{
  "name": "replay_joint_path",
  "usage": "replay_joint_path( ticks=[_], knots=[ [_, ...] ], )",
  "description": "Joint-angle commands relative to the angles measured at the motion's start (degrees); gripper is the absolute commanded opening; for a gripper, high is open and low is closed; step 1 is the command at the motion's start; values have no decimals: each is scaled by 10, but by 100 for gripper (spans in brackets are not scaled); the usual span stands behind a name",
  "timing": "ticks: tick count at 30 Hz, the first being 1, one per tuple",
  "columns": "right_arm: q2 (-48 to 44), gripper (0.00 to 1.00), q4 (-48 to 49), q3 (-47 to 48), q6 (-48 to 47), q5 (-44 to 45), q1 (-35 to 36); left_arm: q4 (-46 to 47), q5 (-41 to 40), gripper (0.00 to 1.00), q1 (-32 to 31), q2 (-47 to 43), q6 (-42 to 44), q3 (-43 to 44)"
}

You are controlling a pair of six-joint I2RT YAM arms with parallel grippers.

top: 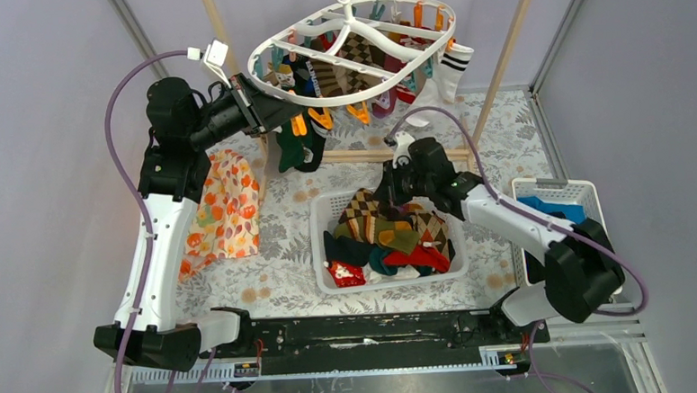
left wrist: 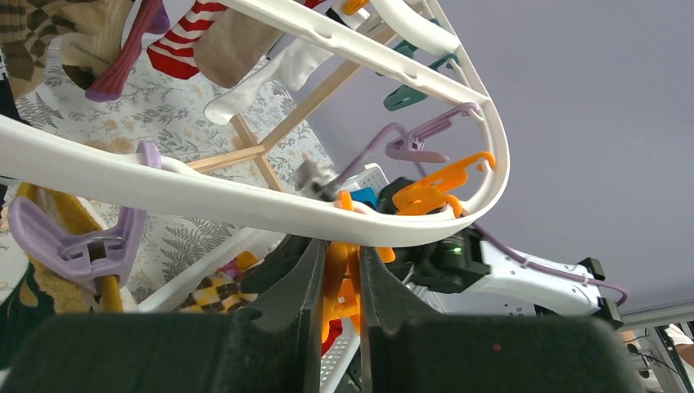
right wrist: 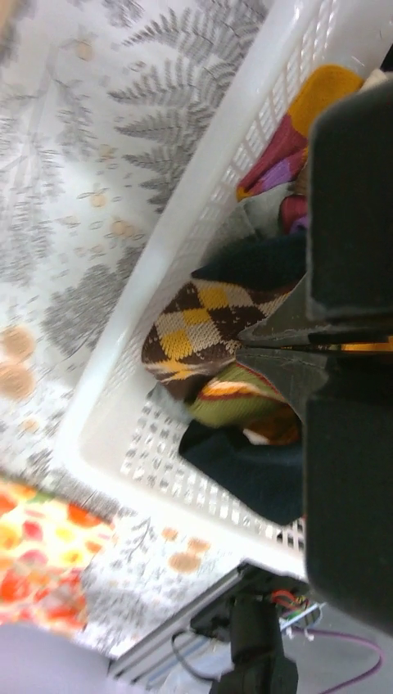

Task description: Clip the socks to the hanger

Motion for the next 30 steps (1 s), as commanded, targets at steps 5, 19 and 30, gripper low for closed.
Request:
replay_joint_path(
  ticks=[5,19,30],
  knots=[
    [-111,0,-71,100,-22,-11,-3,17,4,6,7,-15,6,-5],
    [-221,0,-151,61,-32,1,6,17,7,6,11,-19,8,-8],
    [-257,0,105,-56,221,-206,14,27,7,6,12,-19,-1,-16]
  ],
)
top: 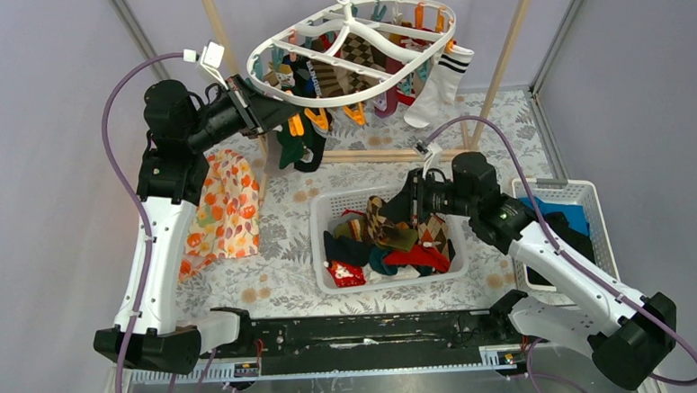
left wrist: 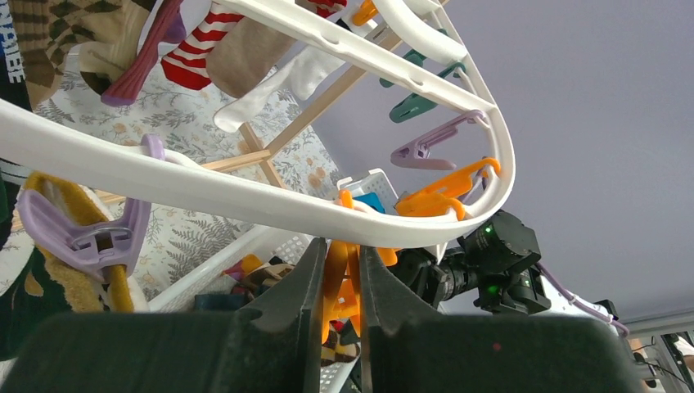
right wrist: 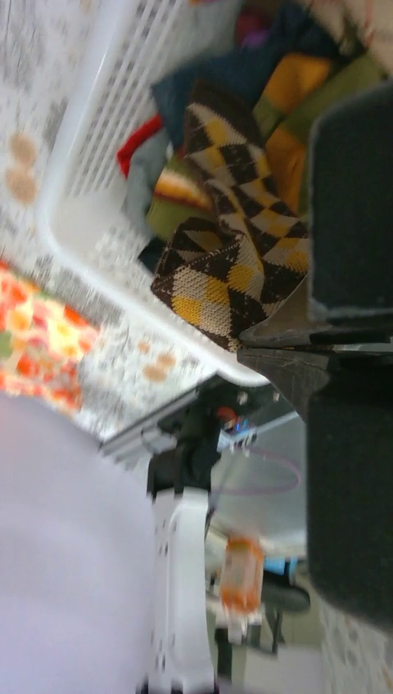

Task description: Clip the socks to the hanger

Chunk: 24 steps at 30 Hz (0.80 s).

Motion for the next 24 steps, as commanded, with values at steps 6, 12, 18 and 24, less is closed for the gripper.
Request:
replay_joint_path(
  ticks=[6,12,18,24],
  knots=[
    [-14,0,267,-16,214,-111,8,26,6,6,6,-10,-1,-9],
    [-17,0,254,-65,220,-75,6,27,7,6,6,-10,-3,-9],
    [-23,0,130,-138,132,-15,-10,28,6,6,6,-13,0,-8],
    [-58,9,-69,-122,2,165,-12,26,8,6,7,-15,4,-11]
  ],
)
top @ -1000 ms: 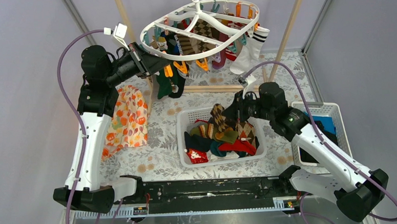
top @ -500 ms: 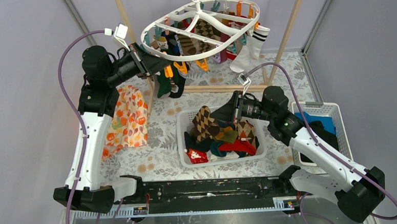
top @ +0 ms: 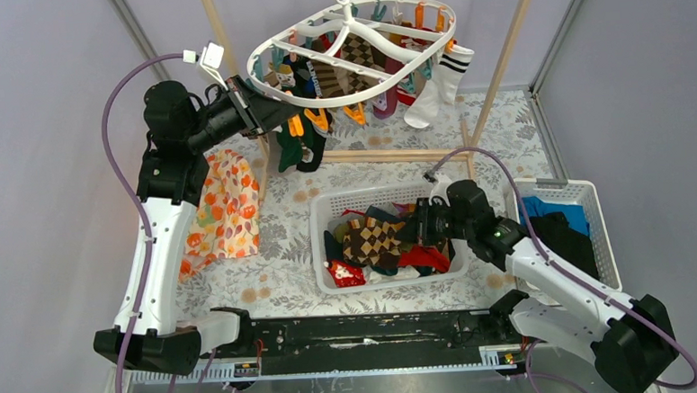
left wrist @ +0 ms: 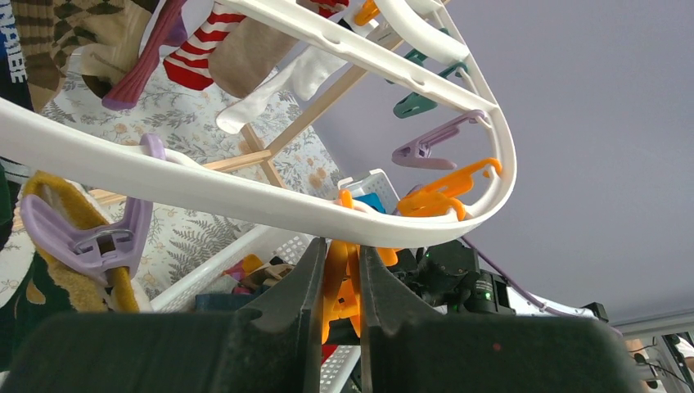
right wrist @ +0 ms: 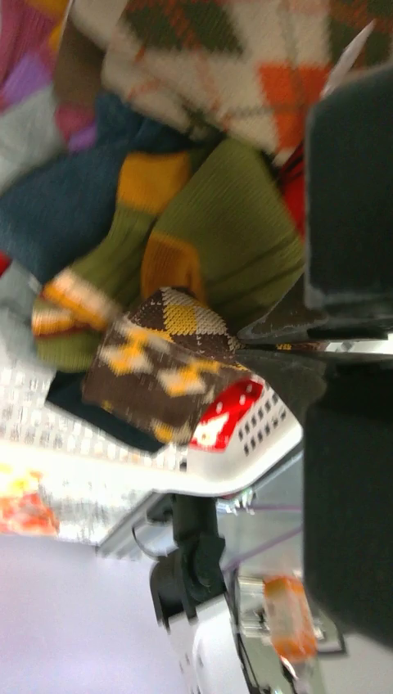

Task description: Clip the socks to the hanger

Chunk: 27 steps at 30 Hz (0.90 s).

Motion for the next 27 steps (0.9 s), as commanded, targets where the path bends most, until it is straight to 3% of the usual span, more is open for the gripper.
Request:
replay_joint_path(
  ticks=[1,5,8,11,14,17,23,27],
  knots=[
    [-44,22,-140,41,-118,153,-4,24,9,6,7,-14,4,-8],
    [-57,53,-199,89,-181,219,-4,26,10,6,8,-15,4,-9],
    [-55,61,-209,131,-222,230,12,27,11,6,9,-14,3,-9],
    [-28,69,-206,168,-261,286,106,29,13,6,9,-12,-1,-9],
    [20,70,-191,194,-311,373,229,30,13,6,10,-11,-3,-9],
    [79,67,-177,216,-361,427,299,27,14,6,11,-13,-2,-9],
    [166,58,-133,229,-432,444,339,26,16,6,12,-14,-2,-7],
    [196,58,-107,220,-445,428,340,25,18,6,13,-14,-2,-5]
  ],
)
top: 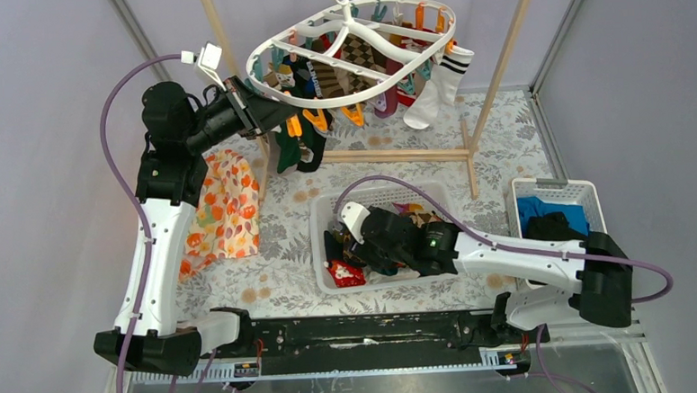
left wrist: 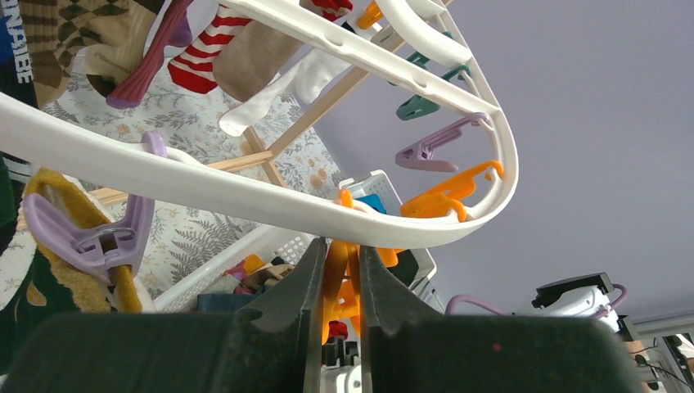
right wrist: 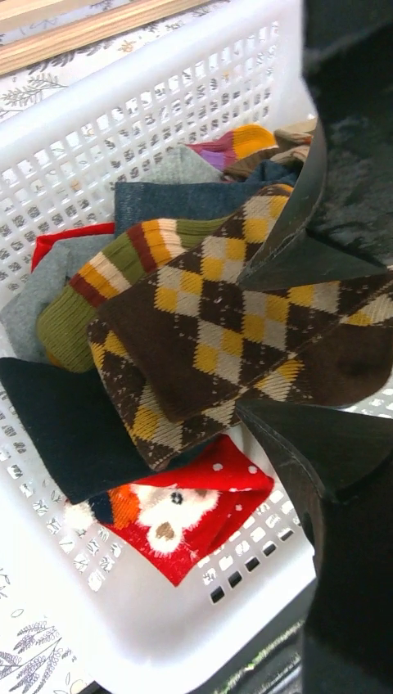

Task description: Clip the socks to the hanger

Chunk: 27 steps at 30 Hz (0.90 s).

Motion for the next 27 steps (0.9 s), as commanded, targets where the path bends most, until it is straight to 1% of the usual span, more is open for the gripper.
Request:
replay_joint_path(
  ticks=[1,4,9,14,19,21,22,23,27],
  knots=[
    [16,58,61,14,-42,25,7,22,13,6,7,-10,-1,0],
    [29,58,80,5,-41,40,8,21,14,6,9,-9,1,2],
    [43,59,98,-6,-36,21,7,21,15,6,10,-9,-1,4],
    [49,61,100,-24,-37,14,8,14,17,6,13,-8,4,10],
    [64,60,97,-28,-39,20,8,14,18,6,14,-8,0,10],
    [68,54,99,-30,-40,29,8,14,18,6,15,-9,0,10],
    [66,48,104,-32,-39,35,8,15,18,6,15,-10,1,11],
    [64,38,107,-34,-37,41,8,15,18,6,15,-10,1,10],
    [31,7,126,-43,-27,47,8,12,19,6,15,-10,3,12]
  ],
)
